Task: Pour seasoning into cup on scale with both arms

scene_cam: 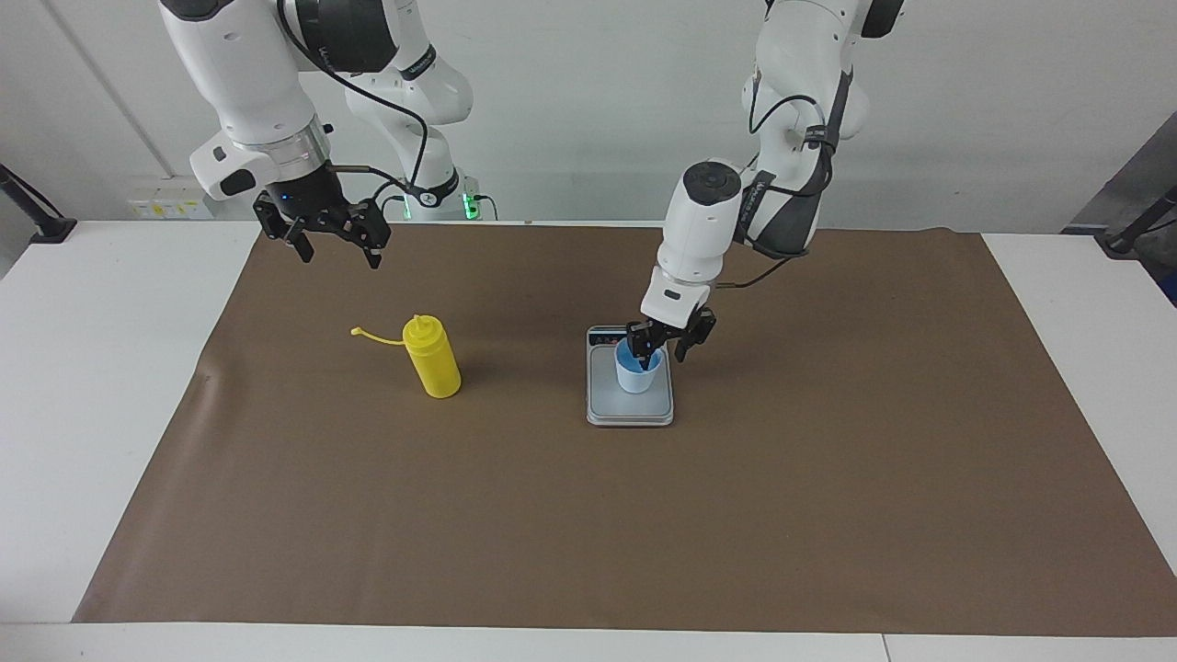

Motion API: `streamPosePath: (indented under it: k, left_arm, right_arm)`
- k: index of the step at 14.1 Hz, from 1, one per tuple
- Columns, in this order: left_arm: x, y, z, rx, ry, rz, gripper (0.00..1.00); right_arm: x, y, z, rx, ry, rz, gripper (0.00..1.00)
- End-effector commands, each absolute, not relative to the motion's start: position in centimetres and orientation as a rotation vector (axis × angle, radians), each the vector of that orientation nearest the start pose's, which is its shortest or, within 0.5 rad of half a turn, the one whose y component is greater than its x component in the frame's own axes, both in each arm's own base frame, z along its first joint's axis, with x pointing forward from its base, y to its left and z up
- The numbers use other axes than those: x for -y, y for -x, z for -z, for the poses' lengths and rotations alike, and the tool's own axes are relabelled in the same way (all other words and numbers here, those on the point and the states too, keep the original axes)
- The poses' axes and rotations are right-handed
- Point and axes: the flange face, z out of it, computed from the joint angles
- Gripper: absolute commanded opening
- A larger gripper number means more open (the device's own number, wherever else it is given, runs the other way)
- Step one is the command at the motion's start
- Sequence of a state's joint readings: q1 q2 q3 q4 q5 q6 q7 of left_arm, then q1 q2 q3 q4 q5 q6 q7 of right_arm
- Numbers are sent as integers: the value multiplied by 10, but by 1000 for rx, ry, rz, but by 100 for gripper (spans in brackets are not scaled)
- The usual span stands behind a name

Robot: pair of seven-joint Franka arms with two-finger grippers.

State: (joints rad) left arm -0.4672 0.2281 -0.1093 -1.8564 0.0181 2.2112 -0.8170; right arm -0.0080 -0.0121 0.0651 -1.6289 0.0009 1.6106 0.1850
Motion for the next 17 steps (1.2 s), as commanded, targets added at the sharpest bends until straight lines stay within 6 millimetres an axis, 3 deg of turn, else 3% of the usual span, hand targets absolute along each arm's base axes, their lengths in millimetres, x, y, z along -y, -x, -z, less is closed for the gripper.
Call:
streamPosePath:
  k: [1, 9, 11, 17]
  left_arm:
    - [304, -530, -456, 298, 3165, 143, 100]
    - [184, -528, -522, -42, 3118, 22, 100]
    - [157, -526, -531, -133, 3105, -21, 100]
    - [85, -531, -551, -190, 3142, -70, 100]
  right_arm:
    - [-27, -545, -608, -176, 3148, -10, 100]
    - [-27, -545, -608, -176, 3148, -10, 100]
    - [-27, -545, -608, -176, 3148, -10, 100]
    - [-23, -549, -613, -185, 3137, 15, 100]
